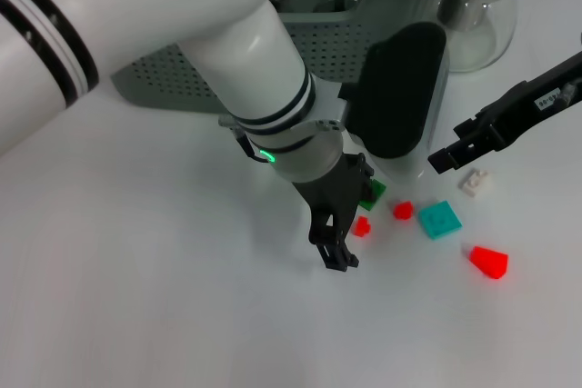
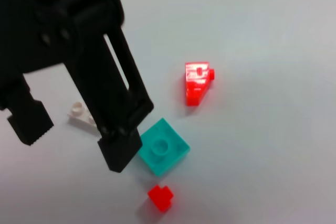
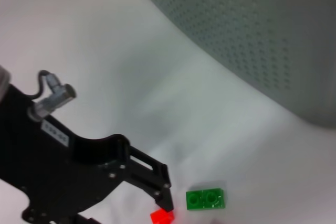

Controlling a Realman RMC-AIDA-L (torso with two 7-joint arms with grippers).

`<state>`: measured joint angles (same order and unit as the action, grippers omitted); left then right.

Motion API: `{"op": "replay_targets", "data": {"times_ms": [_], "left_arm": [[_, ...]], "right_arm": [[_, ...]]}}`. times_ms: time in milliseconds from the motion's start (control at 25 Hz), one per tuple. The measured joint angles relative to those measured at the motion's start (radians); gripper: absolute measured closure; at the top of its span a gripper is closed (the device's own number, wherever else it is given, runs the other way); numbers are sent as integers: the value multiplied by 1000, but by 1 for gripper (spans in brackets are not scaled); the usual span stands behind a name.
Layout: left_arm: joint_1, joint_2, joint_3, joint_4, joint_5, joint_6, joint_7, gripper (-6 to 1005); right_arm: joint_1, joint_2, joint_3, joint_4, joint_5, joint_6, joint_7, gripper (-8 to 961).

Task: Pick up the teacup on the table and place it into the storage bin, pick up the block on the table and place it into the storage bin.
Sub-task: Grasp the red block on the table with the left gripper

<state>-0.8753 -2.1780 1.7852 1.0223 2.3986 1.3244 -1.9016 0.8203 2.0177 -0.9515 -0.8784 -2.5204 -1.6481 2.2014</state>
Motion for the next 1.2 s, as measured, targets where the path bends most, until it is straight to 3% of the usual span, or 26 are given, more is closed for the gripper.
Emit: {"op": "replay_targets", "data": {"times_ms": [600, 1040, 1160, 1200], "left_arm": [[-25, 0, 38, -58, -25, -64, -2, 139], [-46, 0, 72, -109, -27, -109, -5, 143], [-51, 0, 83, -120, -27, -128, -5, 356], [-51, 0, 85, -120, -27, -132, -5, 365]], "right_arm": [[-19, -21, 5, -3, 0, -30, -6, 137], [-20, -24, 7, -4, 0, -31, -6, 137], [-20, -24, 7, -4, 0, -29, -5, 138], [-20, -24, 7, -4, 0, -28, -4, 138]]}}
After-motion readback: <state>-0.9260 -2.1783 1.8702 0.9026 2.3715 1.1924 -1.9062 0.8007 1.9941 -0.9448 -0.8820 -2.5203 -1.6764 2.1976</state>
